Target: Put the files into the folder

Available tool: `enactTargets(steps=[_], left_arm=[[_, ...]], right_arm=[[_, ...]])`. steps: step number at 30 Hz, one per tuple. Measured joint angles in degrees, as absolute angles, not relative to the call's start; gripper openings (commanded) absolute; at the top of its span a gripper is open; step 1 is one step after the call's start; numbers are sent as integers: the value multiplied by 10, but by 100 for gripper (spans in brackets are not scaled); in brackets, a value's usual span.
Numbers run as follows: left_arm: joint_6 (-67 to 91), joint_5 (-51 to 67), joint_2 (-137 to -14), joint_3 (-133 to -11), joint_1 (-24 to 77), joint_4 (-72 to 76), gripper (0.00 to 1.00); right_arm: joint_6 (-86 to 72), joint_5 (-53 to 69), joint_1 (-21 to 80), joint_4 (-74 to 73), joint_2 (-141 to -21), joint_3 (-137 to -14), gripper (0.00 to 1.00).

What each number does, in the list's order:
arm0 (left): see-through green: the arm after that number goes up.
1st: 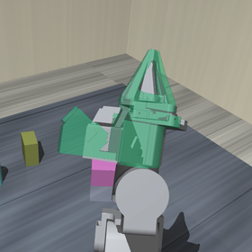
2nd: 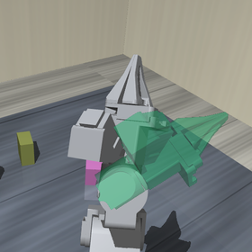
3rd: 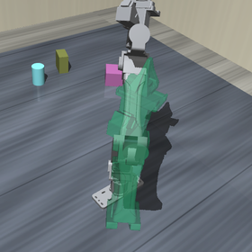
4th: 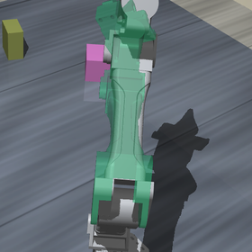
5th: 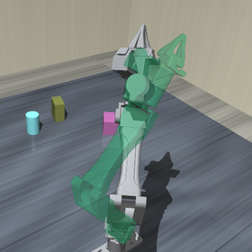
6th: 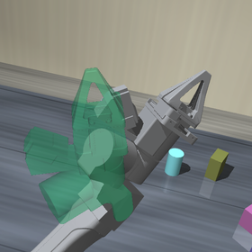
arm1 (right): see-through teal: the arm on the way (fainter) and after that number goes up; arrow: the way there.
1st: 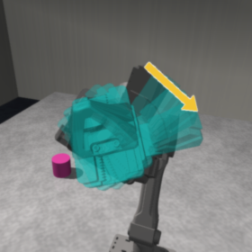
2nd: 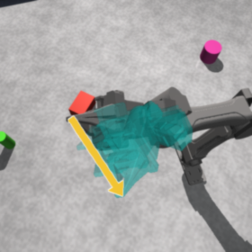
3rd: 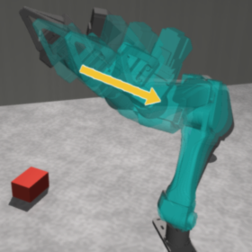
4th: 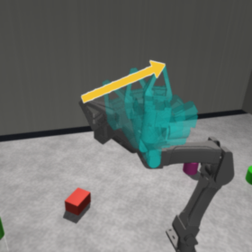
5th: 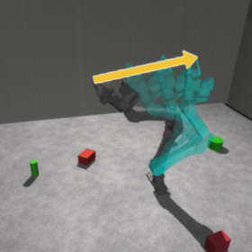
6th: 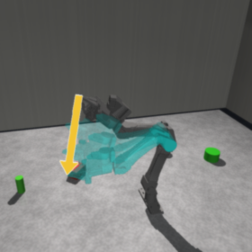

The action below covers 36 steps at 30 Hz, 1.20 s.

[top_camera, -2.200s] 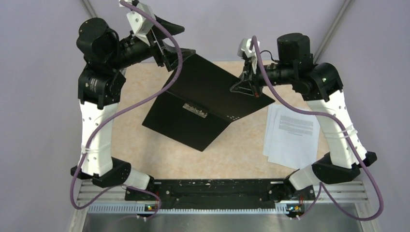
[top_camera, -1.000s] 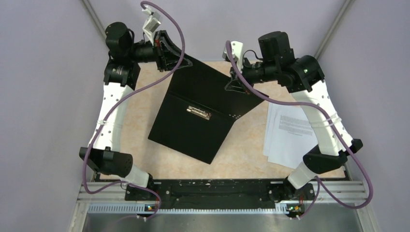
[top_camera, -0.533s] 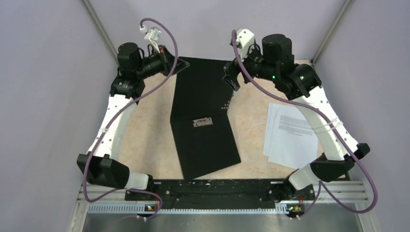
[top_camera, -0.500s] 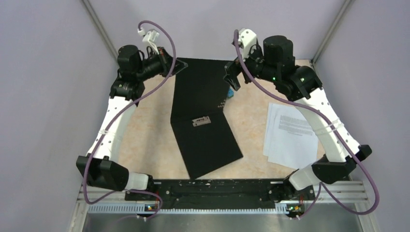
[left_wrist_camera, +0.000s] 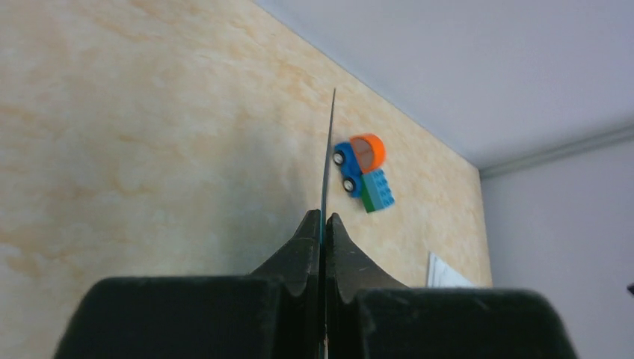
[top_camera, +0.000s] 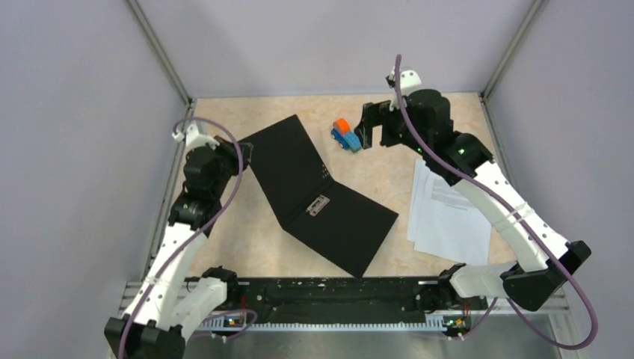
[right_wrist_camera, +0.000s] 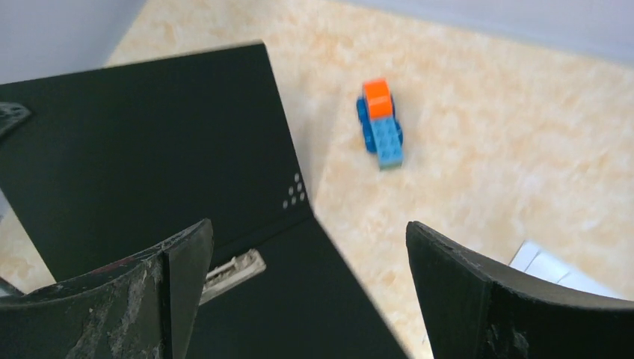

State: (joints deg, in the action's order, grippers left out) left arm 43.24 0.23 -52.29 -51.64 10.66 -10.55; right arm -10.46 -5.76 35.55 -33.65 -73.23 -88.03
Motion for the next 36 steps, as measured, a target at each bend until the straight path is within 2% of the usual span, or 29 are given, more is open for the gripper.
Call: enactTargets(steps=[5,9,10,11,12,15,16,17,23,28,31,36], left_arm=[[475,-178,-420,-390,171,-91,0],[495,-308,-391,-363,254,-86,0],[498,-324,-392,-363,264,-86,3],[504,-345,-393,-363,276,-87,14],[512,-362,-394,-363,285,-91,29],[536,-401,-400,-366,300,-127,85],[543,-409,-401,-367,302,-142,95],[548,-418,-402,-368,303,-157,98],[555,-463,-383,-395,305,-249,98],[466,-478,-416,-441,302,-232,97],[407,-411,-512,-493,269,-207,87],[347,-160,-725,-586,181,-182,58]], right_arm=[[-163,-64,356,-331,-732,-793,97],[-198,-63,356,-321,-732,-735,97],[-204,-63,356,-321,-732,-723,97],[-211,-63,356,-320,-732,-712,97],[-217,-63,356,-316,-731,-700,96],[-235,-61,356,-302,-725,-661,96],[-242,-59,356,-295,-722,-646,96],[-248,-57,356,-290,-719,-632,96],[-292,-52,356,-262,-703,-550,94],[-341,-67,356,-237,-686,-479,91],[-375,-86,356,-223,-679,-440,87],[-426,-142,356,-218,-664,-392,80]])
